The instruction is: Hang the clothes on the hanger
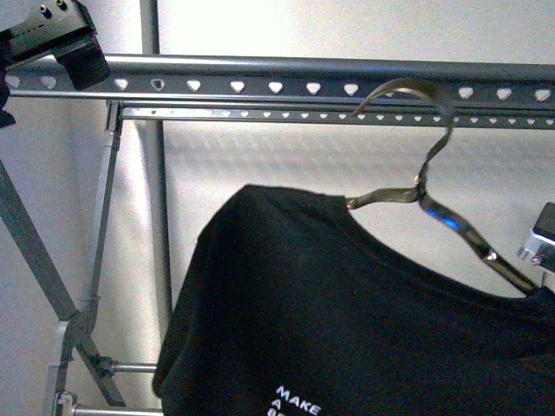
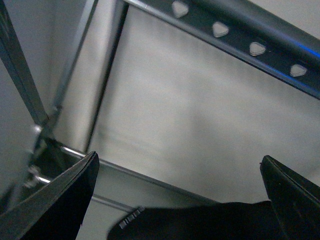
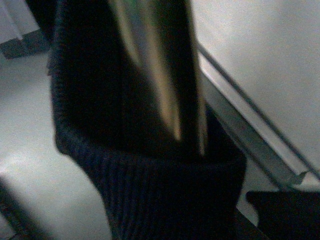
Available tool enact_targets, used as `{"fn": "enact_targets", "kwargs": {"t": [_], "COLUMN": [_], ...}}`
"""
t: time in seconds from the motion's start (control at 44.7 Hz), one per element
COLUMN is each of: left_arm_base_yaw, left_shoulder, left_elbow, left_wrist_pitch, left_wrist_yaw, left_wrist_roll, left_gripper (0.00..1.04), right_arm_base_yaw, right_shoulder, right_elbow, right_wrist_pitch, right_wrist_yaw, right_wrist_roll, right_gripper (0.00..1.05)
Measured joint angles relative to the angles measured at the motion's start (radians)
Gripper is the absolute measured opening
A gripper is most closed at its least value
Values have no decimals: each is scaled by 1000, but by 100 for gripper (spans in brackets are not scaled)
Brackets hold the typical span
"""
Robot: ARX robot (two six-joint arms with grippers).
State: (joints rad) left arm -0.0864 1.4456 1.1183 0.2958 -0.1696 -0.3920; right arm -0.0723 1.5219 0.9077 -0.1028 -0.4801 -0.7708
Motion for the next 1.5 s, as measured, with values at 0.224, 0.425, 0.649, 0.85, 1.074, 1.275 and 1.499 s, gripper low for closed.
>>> {"fn": "enact_targets", "kwargs": {"t": [0.224,0.425,0.649,0.85,1.074,1.275,1.499], "left_arm_base_yaw": [-16,-57,-23,7,84,84,84], "left_shoulder": [-64,-283,-389,-509,-620,-694,-800], "left_elbow": [-84,-388,-612,-787,-907,-965,-1022], "left_wrist_pitch": [60,163,251,305,311,299,250], "left_wrist_yaw": [62,35,61,95,163,168,167], "left_wrist_roll": [59,329,375,385,388,389,390], "left_gripper": [81,47,13,4,4,4,4], "right_arm_base_yaw": [67,72,72,80,112,132,137], "right_shoulder": [-4,-14,25,144,228,277,344], "right_elbow": [71,186,323,500,614,677,765], "right_wrist_pitch": [-60,-59,-99,-166,-212,-228,-278], "right_wrist_yaw": [60,47,73,145,214,243,285], "right_wrist_roll": [346,592,708,820,890,933,958], "right_gripper": [8,8,8,8,8,8,8]}}
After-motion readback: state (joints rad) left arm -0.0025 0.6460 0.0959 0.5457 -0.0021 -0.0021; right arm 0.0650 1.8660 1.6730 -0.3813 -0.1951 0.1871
